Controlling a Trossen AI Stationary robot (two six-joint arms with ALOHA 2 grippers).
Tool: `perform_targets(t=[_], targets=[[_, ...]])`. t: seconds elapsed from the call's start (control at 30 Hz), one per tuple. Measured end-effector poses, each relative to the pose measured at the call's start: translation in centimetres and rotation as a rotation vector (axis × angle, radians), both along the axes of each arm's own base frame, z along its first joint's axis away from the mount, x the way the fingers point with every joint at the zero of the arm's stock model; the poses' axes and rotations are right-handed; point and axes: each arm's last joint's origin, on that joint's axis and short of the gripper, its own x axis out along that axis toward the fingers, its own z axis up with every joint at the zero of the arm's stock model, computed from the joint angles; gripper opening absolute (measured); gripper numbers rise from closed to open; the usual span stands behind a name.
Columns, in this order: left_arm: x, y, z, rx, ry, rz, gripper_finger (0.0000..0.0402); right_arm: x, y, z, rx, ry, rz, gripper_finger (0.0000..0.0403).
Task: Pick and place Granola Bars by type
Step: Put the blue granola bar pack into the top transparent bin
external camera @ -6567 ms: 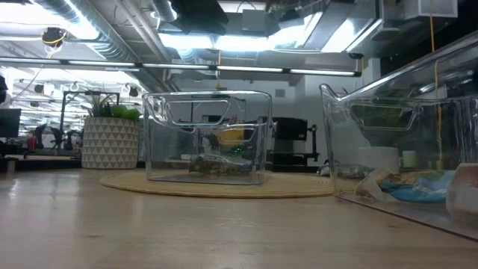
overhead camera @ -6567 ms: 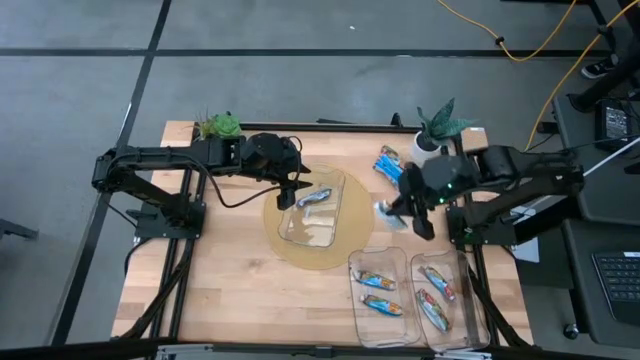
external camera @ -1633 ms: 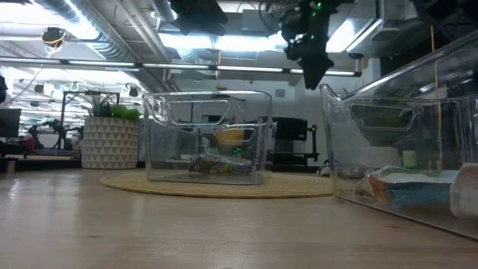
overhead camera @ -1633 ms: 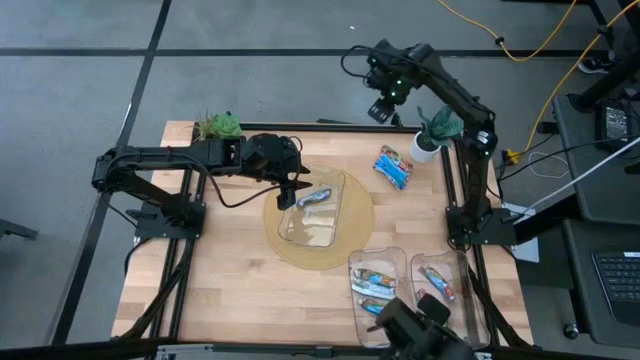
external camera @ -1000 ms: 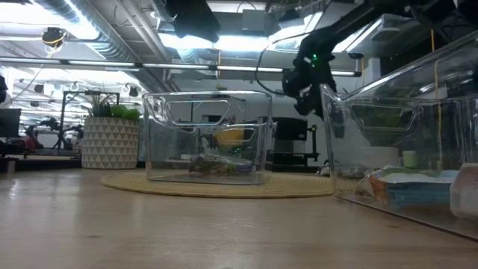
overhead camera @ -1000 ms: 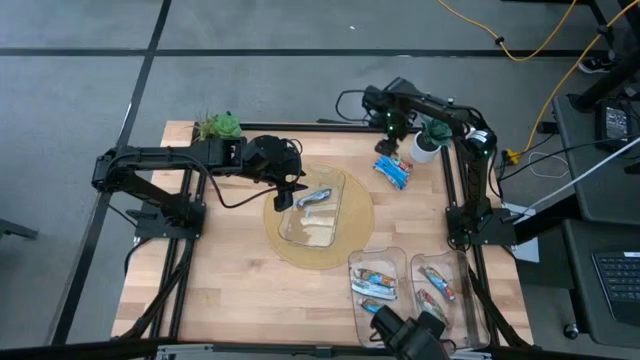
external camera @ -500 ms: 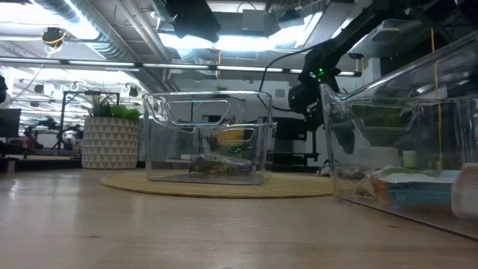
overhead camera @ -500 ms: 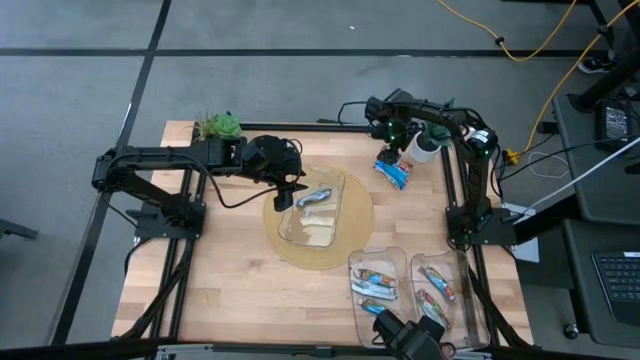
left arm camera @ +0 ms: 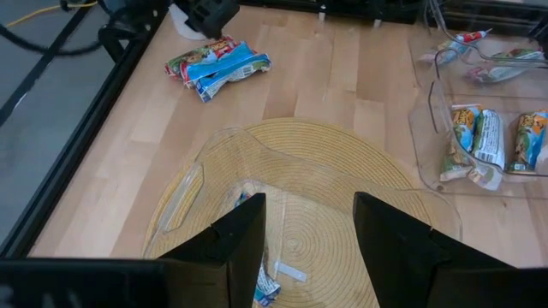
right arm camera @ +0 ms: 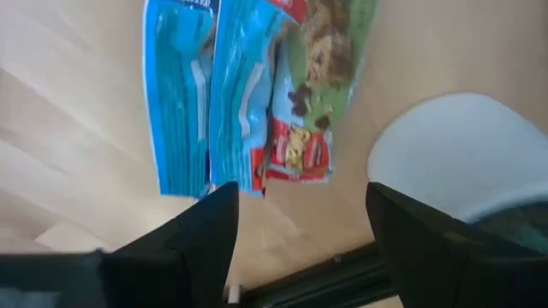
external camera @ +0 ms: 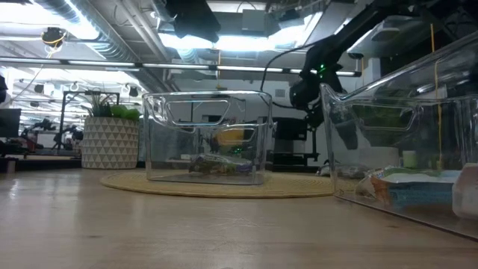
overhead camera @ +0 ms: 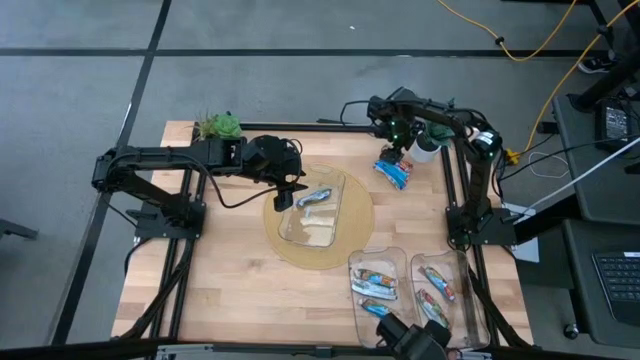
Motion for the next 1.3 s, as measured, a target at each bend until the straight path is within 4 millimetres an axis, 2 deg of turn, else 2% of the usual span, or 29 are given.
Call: perform_targets(t=[0.23,0.33,0.53,0.67,0.97,1.1,1.3], targets=[[0.0,0.0,0.0,0.010,0.002,-0.008,0.0169,-0.6,0.8,2.2,-0.038,-0.041,-0.022,0.0257],[0.0,0.0,0.0,0.012,0.002,-0.010,0.0169,-0.7,1.2,1.7,-0.026,-0.051,-0.048,0.0257],[0.0,0.0,0.0,0.012,0.002,-0.011,0.0169,-1.2,2.4,-1.0,0.012,-0.010,-0.100,0.0257],[0.0,0.0,0.0,0.019,0.003,-0.017,0.0169,-1.0,3.6,-1.7,0.023,0.033,-0.127,0.0257],[0.0,0.0,0.0,0.021,0.004,-0.018,0.0169,-0.4,3.6,-1.1,-0.030,0.041,-0.271,0.0254],[0.0,0.0,0.0,0.036,0.006,-0.030,0.0169,-0.2,3.5,-0.6,-0.059,0.055,-0.413,0.0240],[0.0,0.0,0.0,0.085,0.014,-0.071,0.0169,-0.3,3.8,-0.5,-0.015,0.076,-0.603,0.0217]])
